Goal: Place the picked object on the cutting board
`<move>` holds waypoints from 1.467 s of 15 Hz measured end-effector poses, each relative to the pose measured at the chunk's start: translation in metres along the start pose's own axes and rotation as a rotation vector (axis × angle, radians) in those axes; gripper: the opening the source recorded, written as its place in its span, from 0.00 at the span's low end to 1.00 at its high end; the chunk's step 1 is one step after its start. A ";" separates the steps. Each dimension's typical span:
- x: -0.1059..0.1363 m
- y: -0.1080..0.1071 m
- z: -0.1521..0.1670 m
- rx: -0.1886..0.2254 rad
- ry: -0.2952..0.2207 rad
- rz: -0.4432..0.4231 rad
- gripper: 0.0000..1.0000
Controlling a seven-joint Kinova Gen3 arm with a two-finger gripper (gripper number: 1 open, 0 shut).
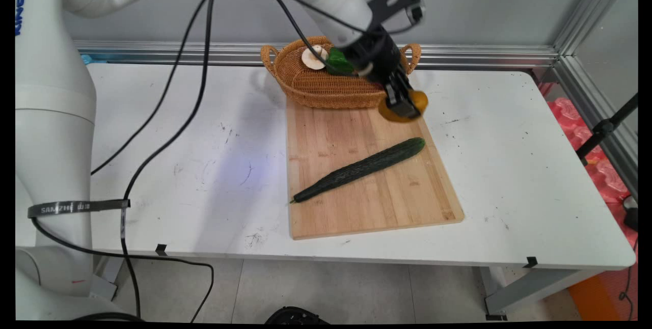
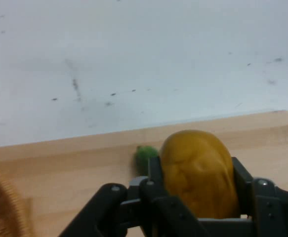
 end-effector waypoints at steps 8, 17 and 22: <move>-0.013 0.051 0.055 -0.027 0.001 -0.017 0.00; -0.030 0.073 0.096 -0.030 -0.009 -0.042 0.00; -0.041 0.076 0.112 -0.022 -0.018 -0.047 0.00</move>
